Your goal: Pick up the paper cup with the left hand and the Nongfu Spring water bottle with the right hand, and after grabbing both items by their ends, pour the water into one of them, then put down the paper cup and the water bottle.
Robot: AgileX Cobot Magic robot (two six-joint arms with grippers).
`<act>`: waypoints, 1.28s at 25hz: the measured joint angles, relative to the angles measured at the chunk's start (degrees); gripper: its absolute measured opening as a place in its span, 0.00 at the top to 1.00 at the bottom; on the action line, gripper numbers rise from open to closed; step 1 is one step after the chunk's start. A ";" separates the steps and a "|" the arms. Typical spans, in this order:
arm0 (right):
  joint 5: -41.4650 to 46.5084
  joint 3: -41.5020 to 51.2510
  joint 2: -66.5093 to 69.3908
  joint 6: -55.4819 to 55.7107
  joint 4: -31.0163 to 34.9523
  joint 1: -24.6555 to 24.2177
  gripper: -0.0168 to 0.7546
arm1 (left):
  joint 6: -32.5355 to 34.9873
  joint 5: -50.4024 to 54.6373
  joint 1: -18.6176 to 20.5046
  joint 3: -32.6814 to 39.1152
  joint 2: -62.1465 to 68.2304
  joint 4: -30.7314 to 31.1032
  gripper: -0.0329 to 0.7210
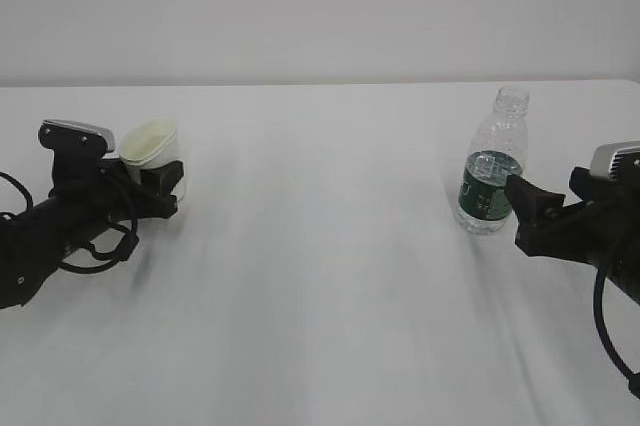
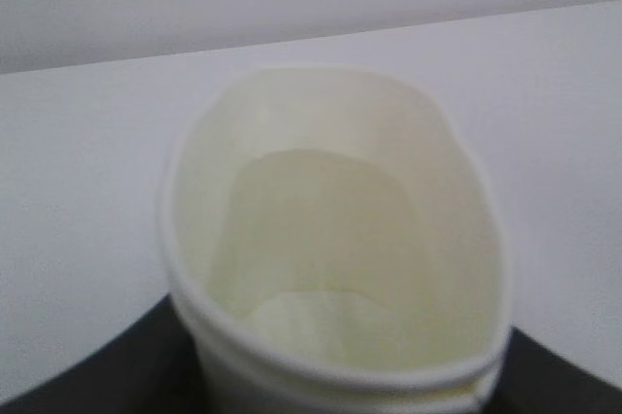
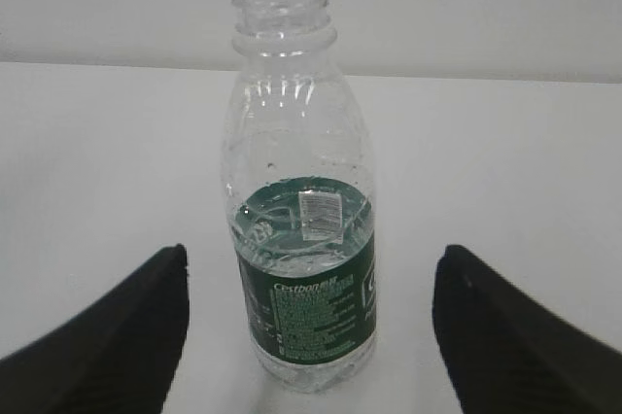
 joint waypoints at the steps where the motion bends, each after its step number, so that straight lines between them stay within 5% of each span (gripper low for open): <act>1: 0.00 0.00 0.00 0.00 0.00 0.00 0.22 | 0.00 0.00 0.00 0.24 0.00 0.08 0.43; 12: 0.00 0.00 0.00 0.00 -0.11 0.00 0.22 | 0.00 -1.15 0.00 1.19 0.00 0.38 0.42; 32: 0.00 0.00 0.00 0.00 -0.55 0.00 0.22 | 0.00 -1.19 0.00 1.28 0.00 2.79 0.18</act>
